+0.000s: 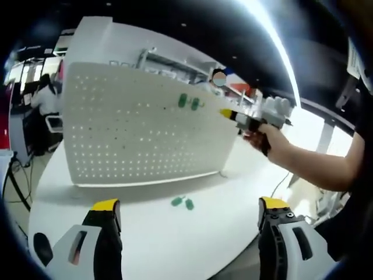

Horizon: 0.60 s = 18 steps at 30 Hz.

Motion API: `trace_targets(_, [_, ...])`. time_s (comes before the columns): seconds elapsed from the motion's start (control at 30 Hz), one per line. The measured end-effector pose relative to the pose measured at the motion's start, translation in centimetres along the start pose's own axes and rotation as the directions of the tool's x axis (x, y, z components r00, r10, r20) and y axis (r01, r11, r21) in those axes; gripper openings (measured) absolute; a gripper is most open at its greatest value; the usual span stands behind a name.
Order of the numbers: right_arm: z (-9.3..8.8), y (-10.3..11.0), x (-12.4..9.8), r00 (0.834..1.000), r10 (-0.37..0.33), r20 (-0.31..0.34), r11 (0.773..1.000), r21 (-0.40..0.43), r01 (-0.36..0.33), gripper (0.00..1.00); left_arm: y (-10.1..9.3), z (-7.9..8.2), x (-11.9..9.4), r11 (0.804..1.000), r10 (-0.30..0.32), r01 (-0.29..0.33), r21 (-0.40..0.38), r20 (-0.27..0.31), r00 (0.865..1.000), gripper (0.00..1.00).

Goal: Insert the hook assembly into the mounting plate slot until the hook locks in place.

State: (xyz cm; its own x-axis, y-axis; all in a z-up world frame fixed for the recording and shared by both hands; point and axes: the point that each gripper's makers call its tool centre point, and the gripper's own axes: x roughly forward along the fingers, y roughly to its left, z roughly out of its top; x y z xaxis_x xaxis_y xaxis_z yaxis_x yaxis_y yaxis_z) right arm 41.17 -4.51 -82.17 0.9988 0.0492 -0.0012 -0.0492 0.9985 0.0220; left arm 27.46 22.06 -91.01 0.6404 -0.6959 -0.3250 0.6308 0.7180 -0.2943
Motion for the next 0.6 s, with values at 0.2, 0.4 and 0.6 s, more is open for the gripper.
trace_targets(0.2, [-4.1,0.3,-2.7,0.994,0.043,-0.105,0.999,-0.013,-0.045,0.27,0.1,-0.3,0.0,1.000,0.003,-0.003,-0.010,-0.003,1.000,0.99])
trace_targets(0.4, [-7.8,1.7,-5.7,0.970,0.111,-0.217,0.982,-0.126,-0.140,0.28,0.3,-0.9,-0.3,0.999,0.011,-0.012,-0.030,-0.021,1.000,0.98])
trace_targets(0.6, [-10.4,2.8,-8.0,0.948,0.148,-0.281,0.978,-0.100,-0.183,0.28,0.5,-1.7,-0.6,0.999,0.023,-0.025,-0.033,-0.046,0.999,0.99])
